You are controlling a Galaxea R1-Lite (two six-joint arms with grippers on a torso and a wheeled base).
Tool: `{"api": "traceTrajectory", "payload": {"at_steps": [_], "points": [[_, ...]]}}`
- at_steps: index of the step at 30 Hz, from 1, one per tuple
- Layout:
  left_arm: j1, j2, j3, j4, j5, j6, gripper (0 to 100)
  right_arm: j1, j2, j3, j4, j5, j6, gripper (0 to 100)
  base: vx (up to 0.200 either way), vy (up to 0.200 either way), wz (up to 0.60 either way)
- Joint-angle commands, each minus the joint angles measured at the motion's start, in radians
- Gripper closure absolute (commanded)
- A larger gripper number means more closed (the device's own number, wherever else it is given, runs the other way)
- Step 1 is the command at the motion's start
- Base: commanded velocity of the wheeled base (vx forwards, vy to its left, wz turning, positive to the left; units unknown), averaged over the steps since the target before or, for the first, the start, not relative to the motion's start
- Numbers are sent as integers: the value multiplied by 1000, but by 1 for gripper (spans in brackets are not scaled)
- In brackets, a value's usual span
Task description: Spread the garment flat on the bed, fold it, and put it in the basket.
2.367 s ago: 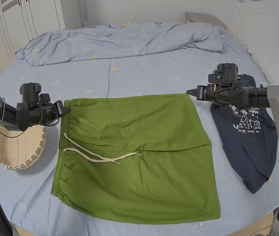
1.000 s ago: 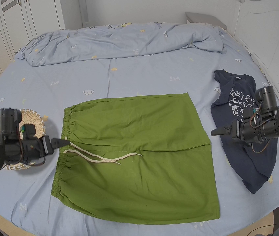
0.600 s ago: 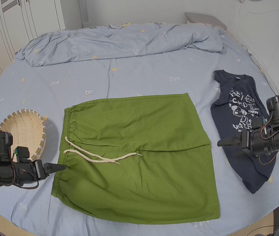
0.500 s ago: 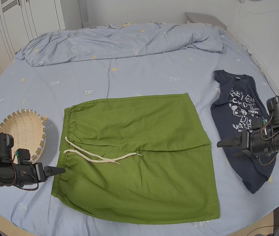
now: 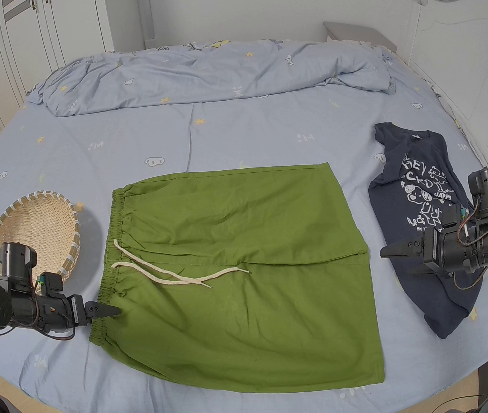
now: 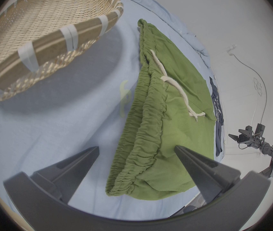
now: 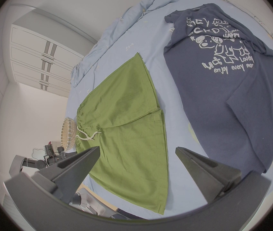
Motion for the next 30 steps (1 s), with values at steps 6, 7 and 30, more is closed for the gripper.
{"api": "traceTrajectory", "payload": {"at_steps": [6,7,30], "points": [[-61,24,0,-1,-4,-4,0,-2,3,-1,0,-1,0,0,0,0,0],[-63,24,0,-1,-7,-6,0,-2,5,-1,0,-1,0,0,0,0,0],[-49,7,40,-1,-10,6,100,-20,6,-5,0,0,0,0,0,0,0]]}}
